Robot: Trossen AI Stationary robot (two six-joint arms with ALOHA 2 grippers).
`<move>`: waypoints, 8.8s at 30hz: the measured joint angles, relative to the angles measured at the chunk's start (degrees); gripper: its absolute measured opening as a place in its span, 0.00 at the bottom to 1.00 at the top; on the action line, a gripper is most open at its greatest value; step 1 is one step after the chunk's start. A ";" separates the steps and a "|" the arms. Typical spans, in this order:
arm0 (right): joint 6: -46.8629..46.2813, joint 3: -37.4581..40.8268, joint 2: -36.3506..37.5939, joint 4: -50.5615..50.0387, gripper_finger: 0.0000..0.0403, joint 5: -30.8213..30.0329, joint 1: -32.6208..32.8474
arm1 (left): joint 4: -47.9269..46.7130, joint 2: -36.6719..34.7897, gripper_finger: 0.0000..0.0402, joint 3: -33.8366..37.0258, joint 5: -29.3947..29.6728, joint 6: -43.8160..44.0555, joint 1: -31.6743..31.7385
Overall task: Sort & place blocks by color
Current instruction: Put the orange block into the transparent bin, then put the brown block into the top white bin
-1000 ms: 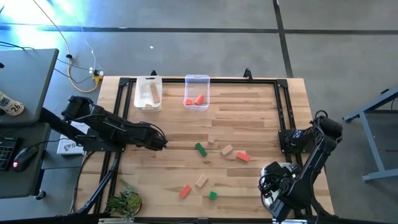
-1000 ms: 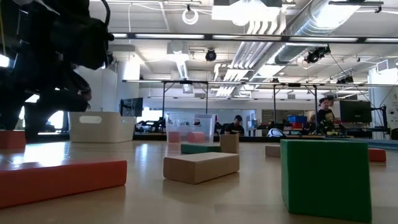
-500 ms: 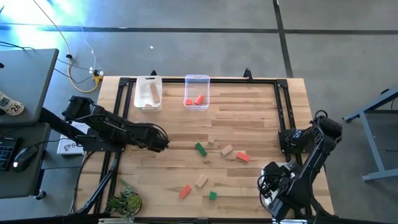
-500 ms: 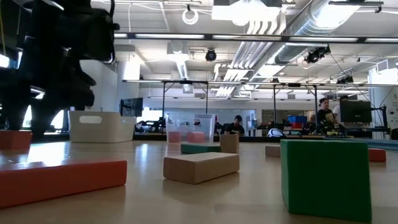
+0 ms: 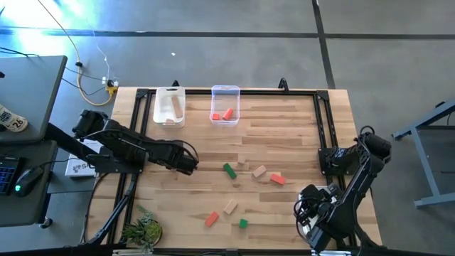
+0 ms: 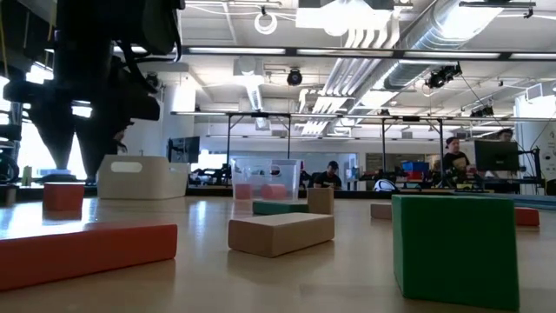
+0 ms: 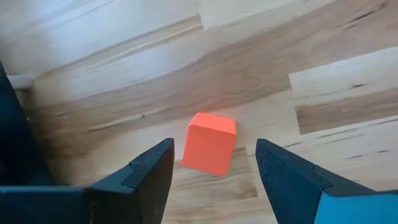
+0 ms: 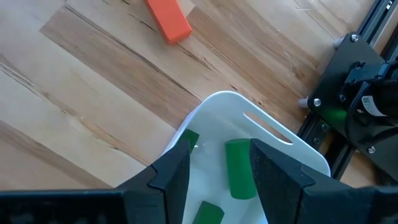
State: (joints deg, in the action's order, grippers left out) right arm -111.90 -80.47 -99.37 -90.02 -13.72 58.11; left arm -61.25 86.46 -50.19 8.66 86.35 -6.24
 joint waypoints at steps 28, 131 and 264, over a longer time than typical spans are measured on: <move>1.29 0.00 -0.02 0.01 0.38 -0.31 -2.31 | 14.83 1.62 0.26 8.82 -1.46 -9.62 -0.04; 121.17 12.40 -3.13 39.28 0.50 16.04 -50.04 | 39.69 8.26 0.50 -20.44 -24.72 -67.93 44.62; 117.65 0.20 4.59 61.09 0.60 -4.68 -70.47 | 19.85 -3.18 0.09 -20.35 -5.44 -56.56 40.92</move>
State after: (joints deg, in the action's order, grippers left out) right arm 5.75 -80.27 -94.78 -28.93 -18.39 -12.36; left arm -41.41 83.28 -70.54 3.22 29.79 34.68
